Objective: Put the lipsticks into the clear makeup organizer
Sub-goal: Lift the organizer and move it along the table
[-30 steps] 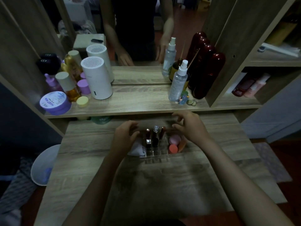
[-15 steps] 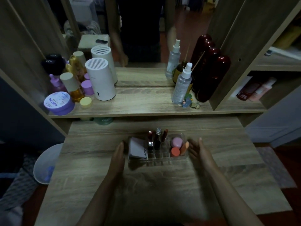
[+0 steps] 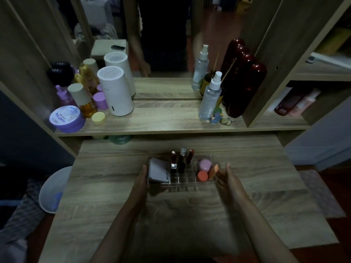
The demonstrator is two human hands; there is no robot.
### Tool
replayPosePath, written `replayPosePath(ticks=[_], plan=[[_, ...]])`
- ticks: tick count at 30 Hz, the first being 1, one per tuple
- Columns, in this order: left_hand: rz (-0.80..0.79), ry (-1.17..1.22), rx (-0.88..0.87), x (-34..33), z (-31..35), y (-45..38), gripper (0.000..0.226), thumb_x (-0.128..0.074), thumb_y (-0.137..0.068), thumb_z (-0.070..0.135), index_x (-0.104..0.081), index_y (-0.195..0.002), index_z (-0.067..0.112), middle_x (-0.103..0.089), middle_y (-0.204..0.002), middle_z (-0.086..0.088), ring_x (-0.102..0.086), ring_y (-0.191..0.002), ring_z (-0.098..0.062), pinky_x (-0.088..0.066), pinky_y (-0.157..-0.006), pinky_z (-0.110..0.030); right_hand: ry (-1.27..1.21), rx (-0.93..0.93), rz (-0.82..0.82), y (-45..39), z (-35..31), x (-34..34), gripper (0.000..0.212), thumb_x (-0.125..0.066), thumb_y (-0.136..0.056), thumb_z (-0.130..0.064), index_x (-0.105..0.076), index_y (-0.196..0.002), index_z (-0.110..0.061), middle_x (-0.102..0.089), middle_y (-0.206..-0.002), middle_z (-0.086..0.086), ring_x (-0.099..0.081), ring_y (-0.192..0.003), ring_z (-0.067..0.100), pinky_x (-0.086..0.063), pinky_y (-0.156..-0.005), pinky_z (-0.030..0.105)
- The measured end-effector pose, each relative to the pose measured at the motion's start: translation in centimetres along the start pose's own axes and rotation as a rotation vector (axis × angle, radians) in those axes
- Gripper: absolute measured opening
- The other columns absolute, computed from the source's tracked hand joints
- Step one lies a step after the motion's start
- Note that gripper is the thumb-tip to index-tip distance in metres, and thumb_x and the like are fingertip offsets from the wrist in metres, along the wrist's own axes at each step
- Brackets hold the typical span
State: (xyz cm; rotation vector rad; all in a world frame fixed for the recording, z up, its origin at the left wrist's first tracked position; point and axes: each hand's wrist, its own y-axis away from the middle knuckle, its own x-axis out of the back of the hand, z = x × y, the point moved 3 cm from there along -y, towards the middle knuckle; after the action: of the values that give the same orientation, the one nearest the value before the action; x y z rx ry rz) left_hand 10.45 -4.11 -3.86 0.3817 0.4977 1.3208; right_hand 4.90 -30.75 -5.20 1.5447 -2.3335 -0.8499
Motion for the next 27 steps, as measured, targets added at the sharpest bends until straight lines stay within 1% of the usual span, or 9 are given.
replayPosePath(ticks=[5,8,11,13,15,19,23,25,27], plan=[[0.02,-0.043,-0.017,-0.2,0.3,0.4,0.049,-0.019,-0.094,0.048,-0.06,-0.094,0.023,-0.063,-0.102,-0.011,-0.06,-0.094,-0.022,-0.048,-0.081,-0.036,0.004,-0.003,0.004,0.2,-0.6,-0.4,0.058,-0.02,-0.099,-0.042,-0.047,-0.133,-0.003,-0.054,-0.136,0.014,-0.048,-0.128,0.023,-0.03,-0.116,0.038],[0.04,-0.053,-0.025,-0.1,0.3,0.2,0.055,-0.025,-0.089,0.054,-0.06,-0.108,0.016,-0.062,-0.111,-0.018,-0.059,-0.102,-0.029,-0.047,-0.089,-0.044,-0.028,-0.015,-0.012,0.1,-0.2,-0.2,0.059,-0.021,-0.099,-0.044,-0.046,-0.134,-0.004,-0.056,-0.135,0.012,-0.055,-0.115,0.018,-0.035,-0.106,0.033],[0.074,-0.074,-0.029,-0.1,0.2,-0.1,0.055,-0.021,-0.096,0.044,-0.053,-0.119,0.006,-0.061,-0.11,-0.019,-0.057,-0.106,-0.034,-0.048,-0.082,-0.039,-0.035,-0.02,-0.028,-0.3,0.1,0.0,0.058,-0.023,-0.098,-0.047,-0.05,-0.13,-0.007,-0.062,-0.126,0.011,-0.058,-0.111,0.019,-0.038,-0.106,0.035],[0.108,-0.084,-0.041,-0.1,0.2,-0.2,0.057,-0.024,-0.095,0.043,-0.052,-0.124,0.003,-0.058,-0.121,-0.025,-0.054,-0.114,-0.038,-0.045,-0.093,-0.045,-0.036,-0.018,-0.031,-0.7,0.4,-0.1,0.057,-0.024,-0.098,-0.047,-0.051,-0.13,-0.008,-0.063,-0.121,0.008,-0.058,-0.11,0.018,-0.04,-0.104,0.034],[0.117,-0.089,-0.07,-0.4,0.6,0.0,0.063,-0.031,-0.09,0.051,-0.048,-0.129,0.004,-0.055,-0.128,-0.025,-0.052,-0.118,-0.037,-0.04,-0.103,-0.05,-0.017,-0.01,-0.019,-0.8,0.4,0.0,0.055,-0.022,-0.098,-0.046,-0.056,-0.123,-0.012,-0.066,-0.114,0.003,-0.06,-0.104,0.012,-0.043,-0.097,0.029],[0.104,-0.105,-0.093,-0.5,-1.1,-0.9,0.109,-0.044,-0.054,0.088,-0.048,-0.131,0.012,-0.054,-0.133,-0.017,-0.051,-0.123,-0.031,-0.035,-0.109,-0.055,0.014,-0.005,0.019,-0.9,0.4,0.8,0.054,-0.022,-0.096,-0.052,-0.069,-0.097,-0.024,-0.071,-0.097,-0.007,-0.062,-0.094,0.004,-0.044,-0.081,0.023],[0.068,-0.086,-0.031,-2.8,-0.2,-0.3,0.082,-0.038,-0.073,0.074,-0.056,-0.122,0.011,-0.058,-0.127,-0.018,-0.055,-0.117,-0.031,-0.037,-0.108,-0.053,-0.038,-0.011,0.061,-0.7,-0.4,2.8,0.051,-0.025,-0.097,-0.048,-0.068,-0.092,-0.022,-0.073,-0.09,-0.002,-0.069,-0.076,0.002,-0.051,-0.072,0.023],[0.027,-0.087,-0.037,-4.7,0.3,0.1,0.054,-0.029,-0.091,0.053,-0.059,-0.109,0.013,-0.061,-0.113,-0.015,-0.057,-0.106,-0.029,-0.042,-0.099,-0.046,-0.025,-0.003,0.064,-0.4,-0.8,4.1,0.052,-0.025,-0.097,-0.048,-0.068,-0.101,-0.019,-0.072,-0.102,0.006,-0.07,-0.088,0.009,-0.052,-0.086,0.033],[0.001,-0.128,-0.049,-6.8,0.7,0.5,0.045,-0.024,-0.096,0.04,-0.059,-0.105,0.014,-0.061,-0.104,-0.013,-0.057,-0.108,-0.034,-0.042,-0.097,-0.044,-0.008,-0.008,0.085,0.1,-1.4,5.8,0.054,-0.026,-0.097,-0.049,-0.065,-0.113,-0.015,-0.069,-0.112,0.013,-0.065,-0.105,0.023,-0.046,-0.102,0.044]])
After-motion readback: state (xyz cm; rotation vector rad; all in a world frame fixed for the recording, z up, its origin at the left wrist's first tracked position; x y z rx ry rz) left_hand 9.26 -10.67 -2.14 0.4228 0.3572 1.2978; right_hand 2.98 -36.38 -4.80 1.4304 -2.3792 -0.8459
